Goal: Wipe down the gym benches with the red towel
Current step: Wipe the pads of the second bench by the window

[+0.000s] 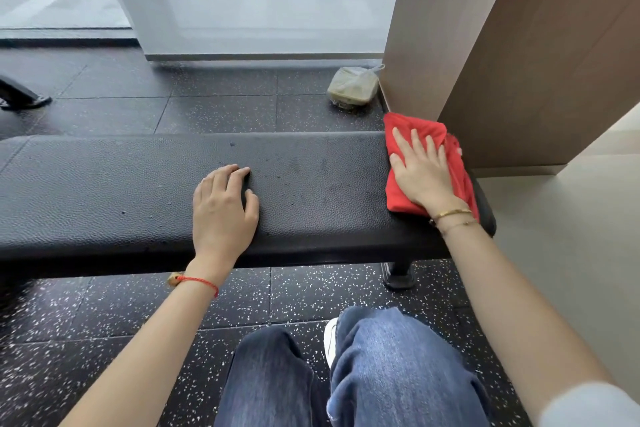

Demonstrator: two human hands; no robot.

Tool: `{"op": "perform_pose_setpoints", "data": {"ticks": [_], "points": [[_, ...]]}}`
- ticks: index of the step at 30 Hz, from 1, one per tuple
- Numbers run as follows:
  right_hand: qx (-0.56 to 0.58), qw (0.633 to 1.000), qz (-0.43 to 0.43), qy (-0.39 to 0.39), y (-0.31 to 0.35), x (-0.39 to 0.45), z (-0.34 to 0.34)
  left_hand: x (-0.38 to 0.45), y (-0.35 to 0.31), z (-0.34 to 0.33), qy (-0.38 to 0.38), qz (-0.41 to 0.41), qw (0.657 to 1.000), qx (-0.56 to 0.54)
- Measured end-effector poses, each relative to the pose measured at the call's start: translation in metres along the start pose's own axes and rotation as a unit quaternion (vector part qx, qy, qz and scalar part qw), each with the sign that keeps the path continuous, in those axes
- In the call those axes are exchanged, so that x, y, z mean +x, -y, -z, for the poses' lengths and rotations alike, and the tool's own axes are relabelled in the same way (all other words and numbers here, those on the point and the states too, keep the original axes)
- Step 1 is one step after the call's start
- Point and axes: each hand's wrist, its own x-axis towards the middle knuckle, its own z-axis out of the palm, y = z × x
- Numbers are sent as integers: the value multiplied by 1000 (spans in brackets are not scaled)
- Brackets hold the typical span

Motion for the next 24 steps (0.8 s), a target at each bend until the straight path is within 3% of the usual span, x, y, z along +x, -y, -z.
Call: {"op": "perform_pose_setpoints", "data": {"ticks": [5,9,14,18,24], "points": [[14,990,137,10,67,-22,-16,0,1,0,-1,1,1000,-5],[32,974,225,9,47,-61,-18,1,3,-1,-4,-4,1000,-5],[16,992,124,2,-1,-32,-8,0,2,0,-1,-2,1000,-2],[1,999,38,-1,21,8,-5,0,-1,1,-1,4,1000,0],[15,984,175,-1,46,-42,-14,0,0,1,3,4,1000,0]]}}
